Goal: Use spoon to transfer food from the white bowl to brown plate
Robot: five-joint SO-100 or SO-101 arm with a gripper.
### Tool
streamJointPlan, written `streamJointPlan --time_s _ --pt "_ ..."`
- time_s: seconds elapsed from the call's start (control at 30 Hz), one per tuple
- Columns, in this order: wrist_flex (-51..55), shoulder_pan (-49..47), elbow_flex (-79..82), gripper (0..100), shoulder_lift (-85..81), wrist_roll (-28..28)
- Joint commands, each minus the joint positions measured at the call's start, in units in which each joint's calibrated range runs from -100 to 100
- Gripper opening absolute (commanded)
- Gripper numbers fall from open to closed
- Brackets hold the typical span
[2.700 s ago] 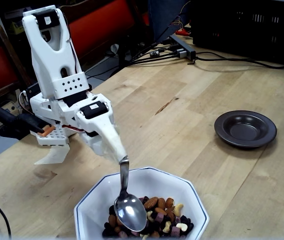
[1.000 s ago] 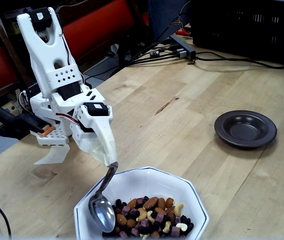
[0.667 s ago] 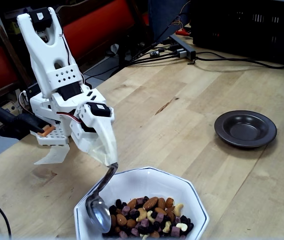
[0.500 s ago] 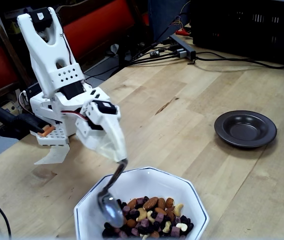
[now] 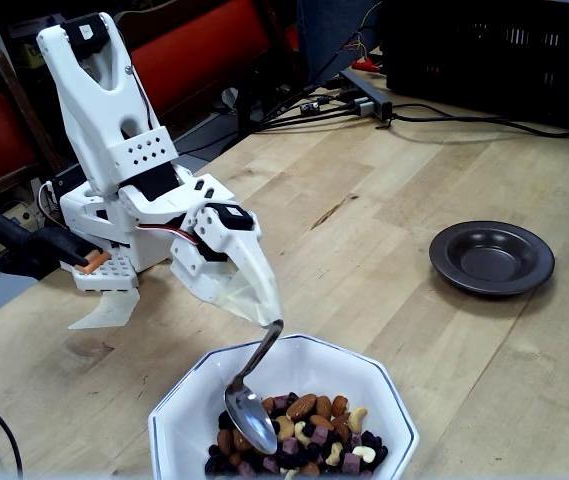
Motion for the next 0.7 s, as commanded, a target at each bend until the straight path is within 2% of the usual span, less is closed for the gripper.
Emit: streamJointPlan --time_s 0.0,0.27,0.5,0.67 --pt "-0.1 -0.5 -8.9 3 4.1 -0.2" --pt "-0.2 -0.3 -11.6 3 7.6 0.4" --pt "-0.2 1.3 -11.8 3 7.6 7.8" --pt "-0.2 2.7 -11.6 3 7.8 8.6"
